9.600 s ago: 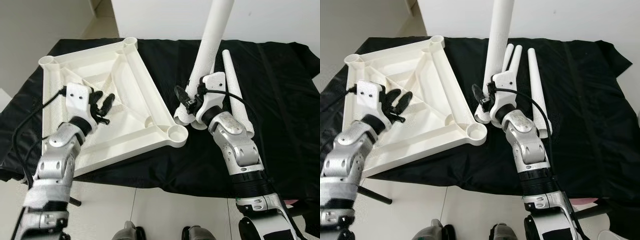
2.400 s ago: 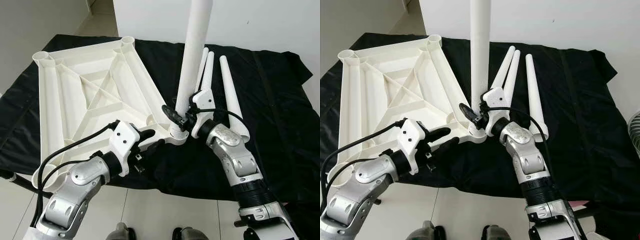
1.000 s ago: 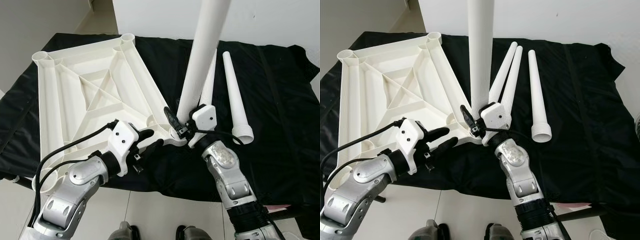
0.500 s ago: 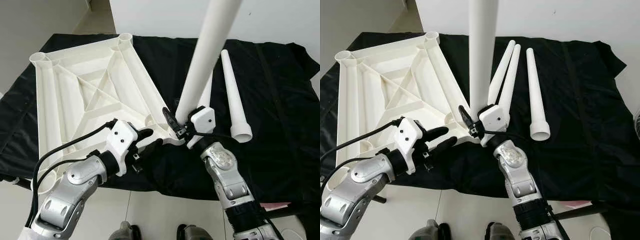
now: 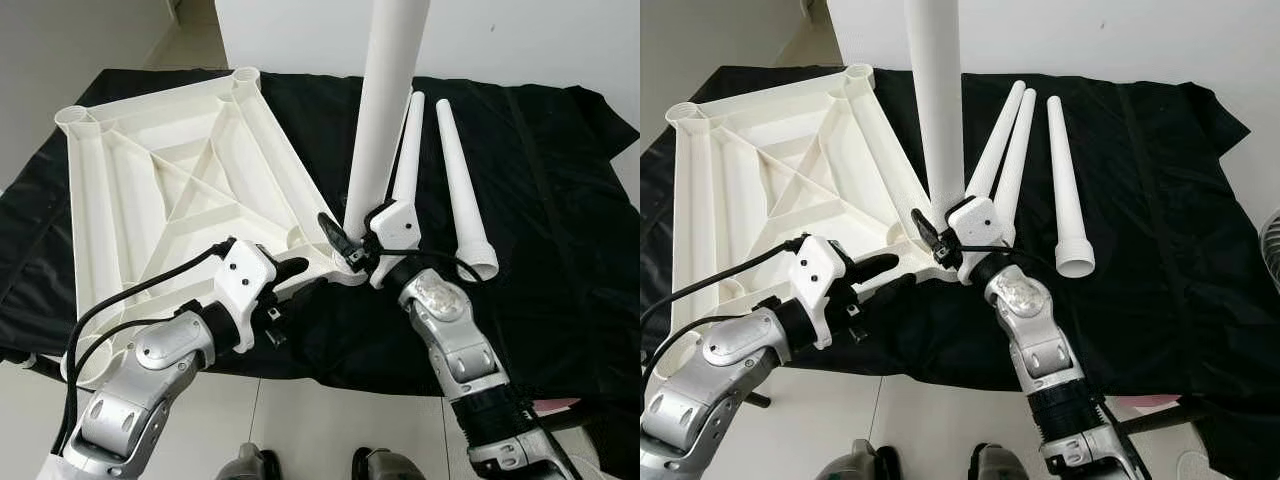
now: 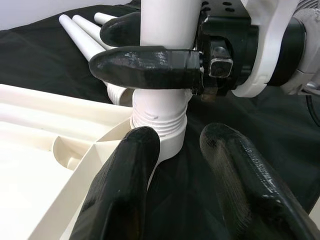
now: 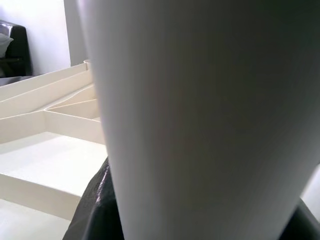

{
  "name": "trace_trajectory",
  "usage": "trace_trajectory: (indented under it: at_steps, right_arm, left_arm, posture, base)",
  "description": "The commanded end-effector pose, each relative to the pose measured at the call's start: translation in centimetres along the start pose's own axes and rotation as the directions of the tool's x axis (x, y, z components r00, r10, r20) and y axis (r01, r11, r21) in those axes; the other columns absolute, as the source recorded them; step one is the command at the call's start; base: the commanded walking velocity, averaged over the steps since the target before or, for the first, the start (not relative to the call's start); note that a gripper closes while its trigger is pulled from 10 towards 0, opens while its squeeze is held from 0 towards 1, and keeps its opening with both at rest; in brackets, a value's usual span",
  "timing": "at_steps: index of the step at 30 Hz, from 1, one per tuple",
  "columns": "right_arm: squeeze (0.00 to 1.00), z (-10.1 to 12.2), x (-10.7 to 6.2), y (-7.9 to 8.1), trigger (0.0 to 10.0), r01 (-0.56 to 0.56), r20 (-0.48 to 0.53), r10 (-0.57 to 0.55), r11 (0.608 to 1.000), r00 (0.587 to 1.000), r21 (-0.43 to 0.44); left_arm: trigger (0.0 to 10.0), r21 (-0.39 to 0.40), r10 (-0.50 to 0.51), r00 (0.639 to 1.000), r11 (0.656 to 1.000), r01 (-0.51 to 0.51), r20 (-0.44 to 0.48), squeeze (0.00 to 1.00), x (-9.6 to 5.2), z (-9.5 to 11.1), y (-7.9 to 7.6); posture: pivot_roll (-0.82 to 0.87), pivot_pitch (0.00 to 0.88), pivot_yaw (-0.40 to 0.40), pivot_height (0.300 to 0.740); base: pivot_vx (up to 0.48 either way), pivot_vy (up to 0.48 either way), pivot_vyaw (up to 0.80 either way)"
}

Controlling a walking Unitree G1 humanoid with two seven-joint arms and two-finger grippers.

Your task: Building children table

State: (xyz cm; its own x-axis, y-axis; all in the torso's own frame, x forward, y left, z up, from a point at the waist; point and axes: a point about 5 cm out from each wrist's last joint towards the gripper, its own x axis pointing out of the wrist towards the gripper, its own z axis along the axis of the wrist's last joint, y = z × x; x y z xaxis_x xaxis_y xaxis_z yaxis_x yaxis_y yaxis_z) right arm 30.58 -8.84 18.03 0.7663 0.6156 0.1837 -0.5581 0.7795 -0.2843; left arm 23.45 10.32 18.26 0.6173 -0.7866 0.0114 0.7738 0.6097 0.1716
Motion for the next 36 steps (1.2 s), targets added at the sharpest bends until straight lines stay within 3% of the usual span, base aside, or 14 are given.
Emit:
trace_trajectory:
  at_steps: [1,23,36]
  right_arm:
    - [0.00,-4.9,-1.5,0.3,10.0,0.013,-0.255,0.017,0.993,0.967,0.118]
    - [0.00,-5.3,-0.4,-1.0,10.0,0.034,-0.356,0.038,0.981,0.934,0.193]
    - [0.00,-5.9,-0.4,-0.8,10.0,0.042,-0.386,0.048,0.975,0.921,0.220]
  left_arm:
    - [10.0,0.007,-0.022,1.000,1.000,0.022,-0.012,0.00,0.0,-0.1,-0.3]
    - [10.0,0.017,-0.027,1.000,0.999,0.027,-0.007,0.00,0.3,0.0,-0.2]
    - [10.0,0.022,-0.019,1.000,1.000,0.019,-0.001,0.00,0.4,0.0,-0.1]
  posture:
    - [-0.01,0.146,0.070,0.740]
    - [-0.01,0.139,0.070,0.740]
    - [-0.01,0.139,0.064,0.740]
  base:
    - [0.000,0.000,0.00]
    - [0.000,0.000,0.00]
    - [0.000,0.000,0.00]
